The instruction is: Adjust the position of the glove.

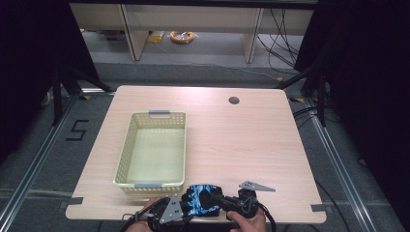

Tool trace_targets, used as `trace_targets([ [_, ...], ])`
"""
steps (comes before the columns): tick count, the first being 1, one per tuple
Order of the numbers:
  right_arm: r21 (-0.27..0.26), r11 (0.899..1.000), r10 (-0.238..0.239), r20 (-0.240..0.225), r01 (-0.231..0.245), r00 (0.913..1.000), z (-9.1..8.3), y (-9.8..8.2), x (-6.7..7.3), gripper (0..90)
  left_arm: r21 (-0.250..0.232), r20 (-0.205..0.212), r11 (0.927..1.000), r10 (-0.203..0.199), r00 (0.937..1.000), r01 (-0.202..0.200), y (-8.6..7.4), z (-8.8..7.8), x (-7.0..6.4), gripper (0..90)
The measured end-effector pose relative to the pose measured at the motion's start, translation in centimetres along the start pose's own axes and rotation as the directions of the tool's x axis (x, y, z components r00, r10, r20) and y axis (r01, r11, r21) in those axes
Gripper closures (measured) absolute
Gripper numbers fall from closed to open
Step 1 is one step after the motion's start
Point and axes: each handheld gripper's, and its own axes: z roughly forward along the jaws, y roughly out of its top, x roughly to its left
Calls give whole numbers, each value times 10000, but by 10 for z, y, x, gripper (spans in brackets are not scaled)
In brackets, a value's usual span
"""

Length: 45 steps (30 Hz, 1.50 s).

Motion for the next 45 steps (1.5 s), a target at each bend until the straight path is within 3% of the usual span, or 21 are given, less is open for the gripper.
trace_targets([
  [3,33,9995,-329,111,328,9994,0,0,-5,799,-101,-66,9998,167,9998,-168,1,1,1,678],
  [5,199,9996,-184,124,181,9998,-1,1,-5,786,104,3,9992,380,9993,-380,2,0,3,742],
  [7,157,9990,-415,118,413,9991,0,1,-7,776,-3,-106,9989,471,9988,-471,2,1,2,789],
  [9,289,9994,-208,2,207,9998,-1,1,-5,751,-52,-97,9982,597,9982,-597,2,0,2,835],
  [11,405,9985,-376,271,365,9989,-1,2,-5,744,-136,-91,9977,669,9977,-670,3,-2,2,860],
  [13,461,9978,-482,171,474,9987,-3,4,-4,728,-146,47,9984,546,9985,-545,4,-4,3,869],
  [17,755,9962,-451,137,439,9989,-3,6,-3,661,-73,-99,9976,695,9975,-696,5,-6,4,880],
  [19,763,9922,-1011,317,984,9944,-7,9,-2,662,-181,-222,9974,696,9973,-700,5,-8,5,883],
  [21,785,9915,-1064,309,1037,9938,-9,11,-1,699,-171,-262,9972,728,9970,-733,7,-10,5,883],
  [23,836,9890,-1247,230,1224,9919,-13,13,0,831,-519,-326,9968,588,9977,-605,8,-10,5,883],
  [24,753,9896,-1243,195,1225,9921,-13,13,1,855,-335,-321,9973,641,9974,-652,9,-11,6,883],
  [26,1021,9906,-921,101,906,9957,-13,14,6,862,-331,-381,9972,659,9971,-672,8,-11,6,885],
  [27,906,9847,-1518,245,1490,9881,-11,15,3,863,-127,-364,9960,880,9955,-885,9,-13,6,886],
  [28,940,9840,-1542,264,1511,9877,-11,15,3,863,-315,-302,9969,709,9970,-718,9,-13,5,887],
  [32,684,9883,-1369,86,1360,9905,-14,15,6,862,-408,-384,9958,810,9960,-826,10,-19,6,887],
  [33,588,9932,-1005,35,1001,9949,-16,14,11,862,-483,-428,9949,866,9953,-887,10,-23,7,888],
  [36,482,9910,-1244,-152,1250,9921,-17,11,13,861,-403,-456,9956,828,9955,-847,7,-28,9,887],
  [39,636,9889,-1334,-229,1346,9908,-10,6,14,858,-314,-404,9960,820,9958,-833,-2,-31,5,887],
  [41,949,9913,-889,-324,916,9955,-5,2,15,853,-160,-371,9974,693,9969,-700,-6,-29,6,886],
  [42,1076,9874,-1141,-270,1163,9931,-2,1,11,848,-160,-371,9974,693,9969,-700,-6,-29,6,884],
  [45,1444,9821,-1239,112,1210,9922,1,-2,6,828,-4,-234,9975,705,9972,-705,-10,-20,6,878],
])
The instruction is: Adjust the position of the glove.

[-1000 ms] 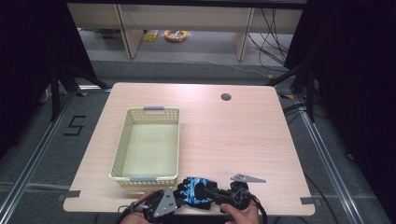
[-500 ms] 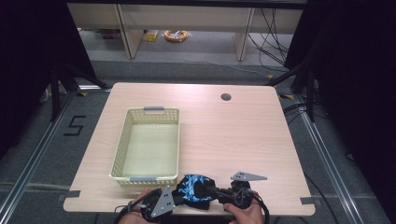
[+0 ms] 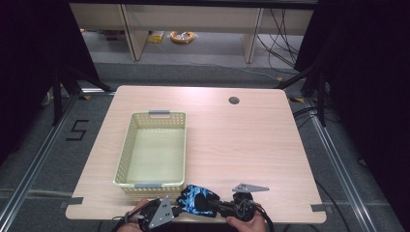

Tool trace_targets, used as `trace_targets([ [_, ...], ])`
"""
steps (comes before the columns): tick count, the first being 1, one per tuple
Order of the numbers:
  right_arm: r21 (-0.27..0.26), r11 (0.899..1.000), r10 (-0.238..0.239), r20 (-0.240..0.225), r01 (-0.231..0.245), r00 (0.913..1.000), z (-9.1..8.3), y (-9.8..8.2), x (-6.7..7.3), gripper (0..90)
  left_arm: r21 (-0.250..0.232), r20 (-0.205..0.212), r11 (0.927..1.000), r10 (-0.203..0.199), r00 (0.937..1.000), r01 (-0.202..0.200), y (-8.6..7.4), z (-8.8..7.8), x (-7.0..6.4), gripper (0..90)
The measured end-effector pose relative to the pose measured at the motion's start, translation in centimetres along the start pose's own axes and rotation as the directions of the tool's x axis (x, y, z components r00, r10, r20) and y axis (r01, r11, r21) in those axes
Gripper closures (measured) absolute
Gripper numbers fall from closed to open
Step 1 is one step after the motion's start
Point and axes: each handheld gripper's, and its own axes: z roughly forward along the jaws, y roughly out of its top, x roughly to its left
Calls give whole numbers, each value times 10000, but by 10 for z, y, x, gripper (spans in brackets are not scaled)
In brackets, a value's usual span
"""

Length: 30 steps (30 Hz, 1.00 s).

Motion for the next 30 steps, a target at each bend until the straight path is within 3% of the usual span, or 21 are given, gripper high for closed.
trace_targets([
  [6,160,9998,-91,166,88,9998,-1,-1,-5,809,408,265,9992,8,9996,-19,-1,9,-3,870],
  [8,288,9994,-182,470,169,9987,0,-1,-6,808,364,211,9993,54,9998,-62,0,10,-3,869],
  [15,311,9995,-115,486,100,9988,-4,1,-11,811,302,372,9995,-120,9992,109,7,18,-5,872],
  [16,342,9994,-87,649,65,9979,-6,2,-12,811,426,381,9991,26,9993,-43,9,19,-4,872],
  [20,341,9994,-35,801,8,9968,-14,2,-17,811,259,496,9995,-190,9986,177,14,25,-5,871],
  [21,272,9996,-17,830,-5,9965,-15,2,-18,806,333,467,9994,-62,9989,47,17,26,-5,872],
  [22,172,9998,-63,785,50,9969,-16,2,-18,790,309,518,9995,-69,9986,53,18,26,-6,871],
  [23,190,9994,276,717,-290,9970,-17,2,-15,754,309,518,9995,-69,9986,53,18,26,-6,869],
  [24,129,9999,-95,755,85,9971,-19,3,-17,709,246,556,9996,-120,9984,106,17,26,-7,865],
  [29,-384,9991,-147,868,180,9961,-34,8,-13,685,267,701,9992,-304,9971,286,17,22,-6,739],
  [30,-453,9990,77,955,-34,9954,-39,9,-10,689,91,731,9989,-470,9962,464,18,17,-7,712],
])
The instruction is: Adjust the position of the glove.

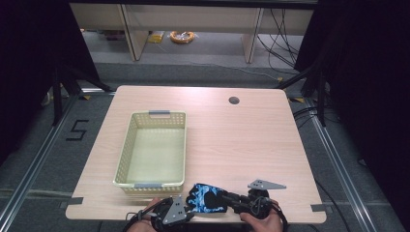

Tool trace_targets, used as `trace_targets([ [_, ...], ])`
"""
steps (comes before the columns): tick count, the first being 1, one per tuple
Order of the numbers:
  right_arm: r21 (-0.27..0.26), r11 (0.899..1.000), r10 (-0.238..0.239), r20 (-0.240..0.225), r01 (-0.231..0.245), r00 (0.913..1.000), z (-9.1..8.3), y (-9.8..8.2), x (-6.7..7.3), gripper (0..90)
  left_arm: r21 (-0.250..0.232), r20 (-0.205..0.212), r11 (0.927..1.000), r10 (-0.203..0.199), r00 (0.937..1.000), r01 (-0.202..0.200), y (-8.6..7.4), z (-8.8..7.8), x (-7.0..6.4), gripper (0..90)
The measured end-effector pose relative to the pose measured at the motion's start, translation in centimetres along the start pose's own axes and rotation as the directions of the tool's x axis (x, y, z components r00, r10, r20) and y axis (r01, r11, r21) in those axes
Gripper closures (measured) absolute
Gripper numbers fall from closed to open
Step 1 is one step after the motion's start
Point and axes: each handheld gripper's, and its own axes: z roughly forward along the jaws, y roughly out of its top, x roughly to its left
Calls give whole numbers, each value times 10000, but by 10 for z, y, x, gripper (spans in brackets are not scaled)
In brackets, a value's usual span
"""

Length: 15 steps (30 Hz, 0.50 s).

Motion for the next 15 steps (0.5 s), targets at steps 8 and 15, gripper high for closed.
trace_targets([
  [8,0,9983,588,358,-589,9976,-4,-8,-21,694,60,-346,9998,-205,9992,207,-1,-9,11,563],
  [15,275,9889,1454,226,-1460,9891,6,-9,-24,653,492,-258,9983,-295,9992,308,1,5,11,447],
])
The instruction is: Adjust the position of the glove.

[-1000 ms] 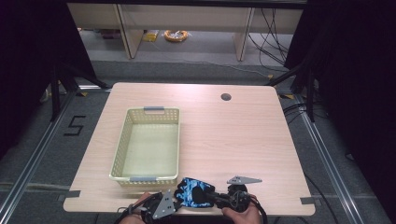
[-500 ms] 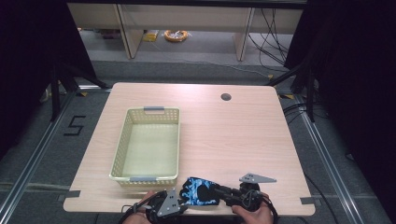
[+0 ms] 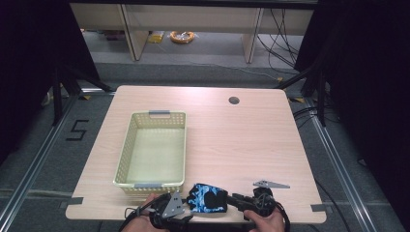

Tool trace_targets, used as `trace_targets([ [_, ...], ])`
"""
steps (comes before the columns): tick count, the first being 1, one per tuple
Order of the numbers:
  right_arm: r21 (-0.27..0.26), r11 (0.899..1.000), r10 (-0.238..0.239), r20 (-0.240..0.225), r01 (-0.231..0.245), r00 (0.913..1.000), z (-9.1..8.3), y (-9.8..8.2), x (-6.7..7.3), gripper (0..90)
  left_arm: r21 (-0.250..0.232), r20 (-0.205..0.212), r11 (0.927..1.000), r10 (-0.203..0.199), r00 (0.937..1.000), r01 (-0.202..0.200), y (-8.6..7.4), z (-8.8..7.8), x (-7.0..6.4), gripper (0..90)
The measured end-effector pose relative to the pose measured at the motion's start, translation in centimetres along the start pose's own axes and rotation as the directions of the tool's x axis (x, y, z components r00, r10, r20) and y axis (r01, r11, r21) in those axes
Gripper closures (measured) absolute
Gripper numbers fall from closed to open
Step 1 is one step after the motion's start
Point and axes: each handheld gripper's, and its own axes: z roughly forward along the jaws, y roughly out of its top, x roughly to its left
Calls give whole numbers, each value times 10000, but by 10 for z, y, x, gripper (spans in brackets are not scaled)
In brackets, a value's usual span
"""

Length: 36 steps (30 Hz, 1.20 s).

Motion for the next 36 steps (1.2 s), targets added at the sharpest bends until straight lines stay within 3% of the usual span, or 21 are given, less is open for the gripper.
trace_targets([
  [1,-110,9988,-468,12,468,9989,2,0,-4,651,36,-37,10000,-48,10000,48,0,2,0,440],
  [6,83,9999,-147,9,147,9999,10,1,-3,643,-84,-147,9996,-280,9995,278,4,3,4,386],
  [11,142,9998,-144,17,144,9999,12,1,-4,646,-134,-182,9991,-403,9990,401,5,6,2,362],
  [13,190,9995,-239,83,238,9997,12,1,-4,648,99,-223,9998,-185,9996,187,7,11,4,352],
  [16,209,9997,-123,82,121,9999,14,2,-3,648,78,-265,9995,-312,9992,314,10,17,2,331],
  [17,174,9997,-182,-172,185,9997,14,2,-4,650,85,-294,9996,-281,9992,283,11,18,2,322],
  [18,260,9996,-62,22,61,10000,16,2,-3,654,134,-207,9997,-198,9996,200,12,19,3,332],
  [19,216,9996,-154,-69,155,9999,17,2,-3,661,132,26,9991,-396,9992,396,13,20,1,338],
  [20,263,9995,-189,-117,192,9998,19,3,-3,665,98,110,9985,-545,9985,544,14,21,2,355],
  [21,281,9988,-391,-131,395,9991,20,3,-4,675,49,210,9990,-447,9988,446,14,21,3,390],
  [22,310,9993,-197,-179,203,9996,22,3,-1,679,15,216,9974,-714,9972,714,14,21,2,410],
  [24,319,9992,-245,-112,249,9996,23,2,0,696,-87,312,9981,-602,9977,605,14,21,2,502],
  [25,305,9983,-493,-151,498,9987,25,2,-1,727,-81,396,9993,-361,9986,364,13,21,4,543],
  [26,326,9993,-154,-150,158,9998,25,1,2,756,-207,474,9991,-372,9982,382,13,21,3,596],
  [27,323,9993,-196,-259,205,9995,24,0,3,799,-228,415,9997,-33,9991,42,13,21,4,625],
  [28,305,9993,-192,-199,198,9996,24,0,3,833,-268,436,9995,-175,9989,187,13,21,2,652],
  [29,131,9991,-402,-394,408,9984,23,1,2,857,-229,263,9997,9,9997,-3,13,21,1,675],
  [31,194,9985,-493,-494,503,9976,21,1,1,865,-215,143,9997,132,9998,-129,13,20,-1,715],
  [32,36,9963,-858,-492,860,9951,21,2,-2,867,-321,180,9994,131,9998,-125,13,20,-2,731],
  [36,-88,9955,-950,-659,947,9933,20,1,-3,868,-326,-12,9992,244,9997,-244,12,20,-3,756],
])
